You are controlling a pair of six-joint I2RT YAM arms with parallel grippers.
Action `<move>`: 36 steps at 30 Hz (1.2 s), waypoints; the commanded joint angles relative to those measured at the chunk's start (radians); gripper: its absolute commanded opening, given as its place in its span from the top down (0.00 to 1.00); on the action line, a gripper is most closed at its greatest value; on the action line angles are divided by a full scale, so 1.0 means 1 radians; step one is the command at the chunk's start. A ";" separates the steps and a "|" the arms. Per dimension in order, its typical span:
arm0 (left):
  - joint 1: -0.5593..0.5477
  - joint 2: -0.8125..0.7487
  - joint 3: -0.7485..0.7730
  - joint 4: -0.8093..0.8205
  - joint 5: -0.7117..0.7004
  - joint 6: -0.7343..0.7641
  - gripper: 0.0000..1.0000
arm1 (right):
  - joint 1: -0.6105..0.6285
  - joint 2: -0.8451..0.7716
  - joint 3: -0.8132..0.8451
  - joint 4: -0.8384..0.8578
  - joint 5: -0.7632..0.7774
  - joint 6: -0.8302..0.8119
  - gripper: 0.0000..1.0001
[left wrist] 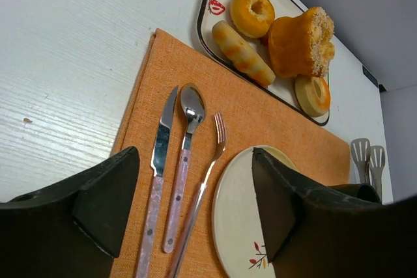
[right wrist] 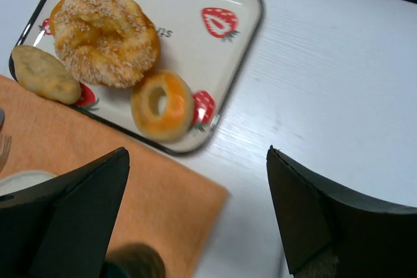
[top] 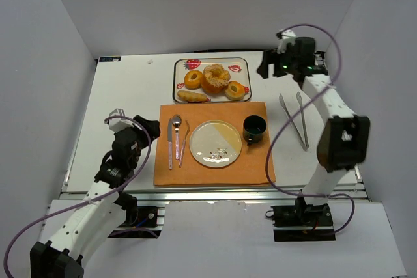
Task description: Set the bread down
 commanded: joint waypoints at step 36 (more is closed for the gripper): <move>0.003 0.082 -0.006 0.166 0.074 0.037 0.23 | -0.341 -0.160 -0.659 -0.012 0.137 -0.408 0.28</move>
